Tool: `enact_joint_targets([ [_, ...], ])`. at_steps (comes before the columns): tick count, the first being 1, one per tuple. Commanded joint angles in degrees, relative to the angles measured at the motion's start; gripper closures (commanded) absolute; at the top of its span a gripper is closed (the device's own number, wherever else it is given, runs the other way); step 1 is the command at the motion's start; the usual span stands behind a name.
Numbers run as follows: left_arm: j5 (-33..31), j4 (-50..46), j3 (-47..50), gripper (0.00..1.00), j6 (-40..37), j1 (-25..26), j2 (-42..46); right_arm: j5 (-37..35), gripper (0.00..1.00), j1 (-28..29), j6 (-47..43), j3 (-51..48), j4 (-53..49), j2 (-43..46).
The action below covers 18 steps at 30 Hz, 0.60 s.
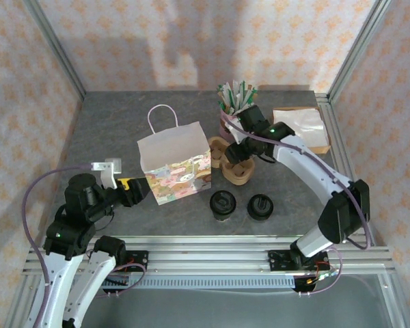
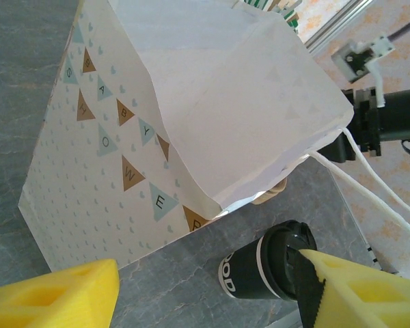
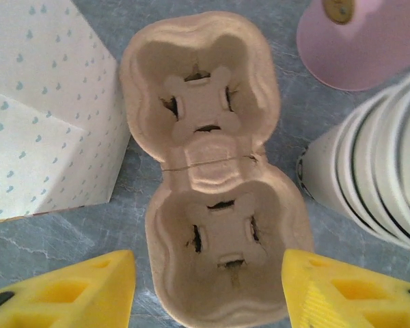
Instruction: Pack the takeout coffee
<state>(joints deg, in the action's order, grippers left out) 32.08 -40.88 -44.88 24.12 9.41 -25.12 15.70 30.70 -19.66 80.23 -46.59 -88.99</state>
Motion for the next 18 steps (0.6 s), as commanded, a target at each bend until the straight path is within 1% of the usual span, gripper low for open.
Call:
enact_joint_targets([
  [1,0.1,2.0,0.3,0.31,-0.3,0.6,-0.1,1.9,0.44,-0.1,-4.3,2.7,0.2,-2.7],
  [4,0.3,3.1,0.9,0.31,0.7,0.7,-0.3,1.2,0.47,-0.2,-6.6,4.9,-1.6,-6.5],
  [7,0.6,2.9,0.8,0.31,0.4,0.7,-0.4,1.8,0.45,-1.0,-8.1,6.1,-1.9,-9.3],
  [11,0.5,2.9,0.8,0.3,0.3,0.7,-0.2,2.5,0.45,-1.3,-9.5,7.8,-1.8,-12.0],
  [18,0.4,2.6,0.7,0.3,0.0,0.7,-0.3,4.3,0.47,-1.3,-10.9,12.1,-5.4,-16.7],
])
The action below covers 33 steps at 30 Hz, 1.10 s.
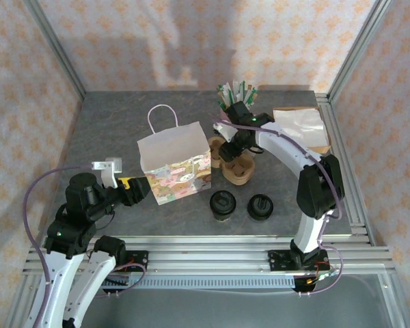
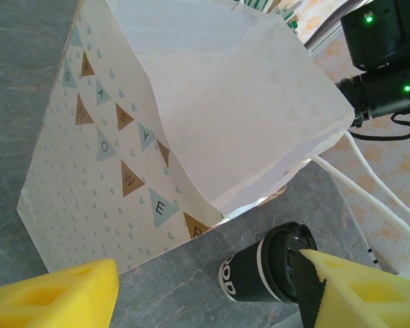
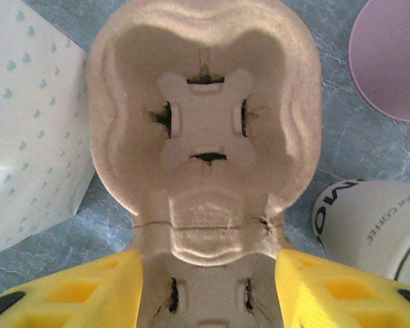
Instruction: Pack the takeout coffee
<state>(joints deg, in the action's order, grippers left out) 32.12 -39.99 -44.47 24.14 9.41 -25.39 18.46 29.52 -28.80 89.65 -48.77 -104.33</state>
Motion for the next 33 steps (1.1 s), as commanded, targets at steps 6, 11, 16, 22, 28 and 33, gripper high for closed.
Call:
enact_joint_targets([
  [6,0.1,1.8,0.4,0.3,0.0,0.7,-0.4,2.0,0.48,-0.1,-2.7,2.4,-4.6,-2.5],
  [11,0.2,1.7,0.4,0.3,0.0,0.7,-0.7,1.0,0.47,-0.1,-3.1,2.4,-4.2,-3.4],
  [16,0.3,1.5,0.4,0.3,0.1,0.6,-0.8,0.5,0.48,-0.1,-3.6,3.5,-4.4,-4.9],
  [22,0.2,1.7,0.4,0.3,0.0,0.7,-0.9,0.3,0.47,-0.1,-4.0,5.1,-5.8,-6.8],
  [28,0.2,1.6,0.4,0.3,0.0,0.7,-1.0,1.0,0.46,-0.1,-4.0,5.8,-6.3,-7.7],
  [33,0.1,1.5,0.3,0.3,-0.1,0.7,-1.0,0.7,0.47,0.0,-4.0,6.5,-7.2,-8.7],
])
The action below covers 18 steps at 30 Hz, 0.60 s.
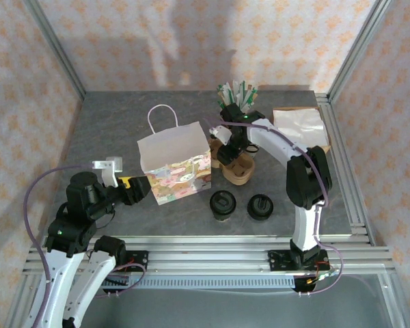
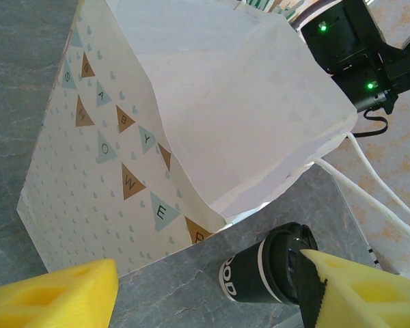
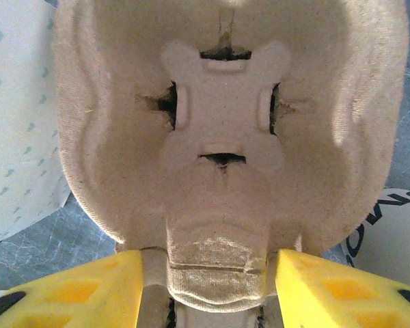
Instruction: Pack the takeout coffee
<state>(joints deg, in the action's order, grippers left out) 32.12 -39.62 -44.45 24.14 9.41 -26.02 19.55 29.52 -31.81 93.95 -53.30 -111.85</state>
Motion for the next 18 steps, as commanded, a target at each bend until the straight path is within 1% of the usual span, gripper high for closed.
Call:
enact_joint_targets([
  [1,0.1,1.2,0.3,0.3,0.0,0.7,-0.5,-0.4,0.47,0.1,-1.0,2.3,-2.8,-1.3],
  [7,0.0,1.4,0.3,0.3,0.0,0.7,-0.4,-0.7,0.49,0.1,-1.0,2.6,-3.1,-1.8],
  [9,-0.2,1.4,0.3,0.3,0.0,0.7,-0.5,-0.8,0.54,0.3,-1.1,2.7,-3.4,-2.0],
  [13,-0.4,1.4,0.3,0.3,0.0,0.7,-0.6,-0.4,0.54,0.4,-1.2,2.9,-3.7,-1.9],
  [15,-0.6,1.1,0.1,0.3,-0.2,0.7,-0.5,0.4,0.57,0.4,-1.2,3.2,-3.8,-1.5],
  [18,-1.5,0.0,-0.5,0.3,-0.7,0.7,-0.5,0.8,0.58,0.4,-1.1,3.0,-3.6,-0.4],
])
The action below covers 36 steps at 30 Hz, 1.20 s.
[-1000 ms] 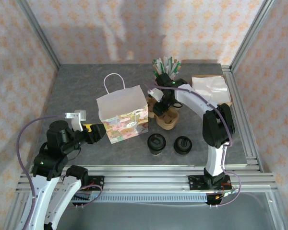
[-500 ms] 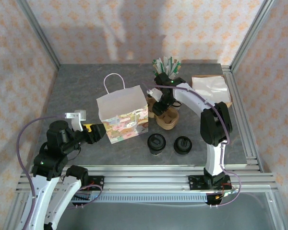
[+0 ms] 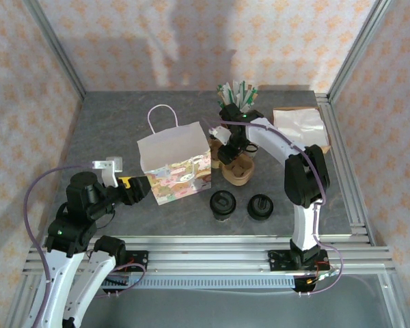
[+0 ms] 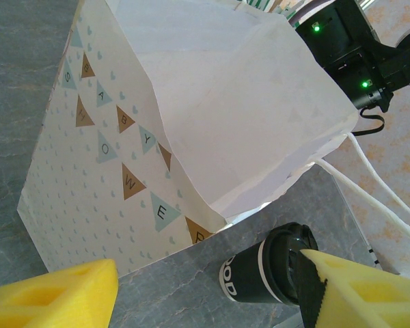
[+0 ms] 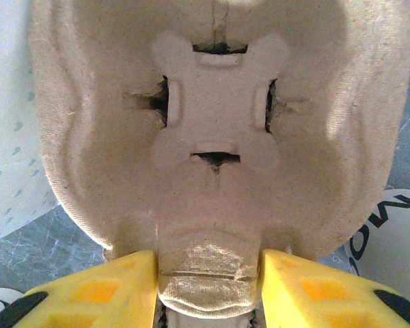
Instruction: Pack the takeout coffee
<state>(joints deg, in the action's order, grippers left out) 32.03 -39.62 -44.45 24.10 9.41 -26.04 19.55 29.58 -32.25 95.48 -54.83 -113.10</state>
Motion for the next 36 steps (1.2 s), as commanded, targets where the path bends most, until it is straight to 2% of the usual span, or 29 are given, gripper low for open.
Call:
enact_joint_targets([
  [1,-1.7,-0.4,-0.8,0.29,-0.8,0.7,-0.5,0.9,0.58,0.3,-0.6,1.4,-1.9,1.2],
  [10,-5.7,-4.8,-6.3,0.26,-0.5,0.7,-2.0,1.2,0.61,0.3,0.4,0.3,-0.5,4.5],
  [19,-19.0,-12.7,-14.6,0.2,3.7,0.5,-9.8,1.8,0.61,0.3,1.6,-0.6,0.5,6.9],
  [23,-14.4,-12.4,-17.5,0.21,4.2,-0.3,-17.1,1.8,0.62,0.3,2.1,-1.5,1.0,8.0],
  [26,-12.7,-11.4,-19.4,0.26,4.0,-1.1,-20.7,2.2,0.62,0.3,2.8,-2.4,1.6,8.7],
  [29,-13.6,-11.2,-20.0,0.29,3.2,-2.2,-22.9,2.6,0.62,0.3,3.5,-3.6,2.4,9.5],
  [36,-11.0,-10.2,-22.7,0.38,-0.2,-3.1,-28.9,2.3,0.61,0.3,4.2,-5.2,2.9,10.8],
])
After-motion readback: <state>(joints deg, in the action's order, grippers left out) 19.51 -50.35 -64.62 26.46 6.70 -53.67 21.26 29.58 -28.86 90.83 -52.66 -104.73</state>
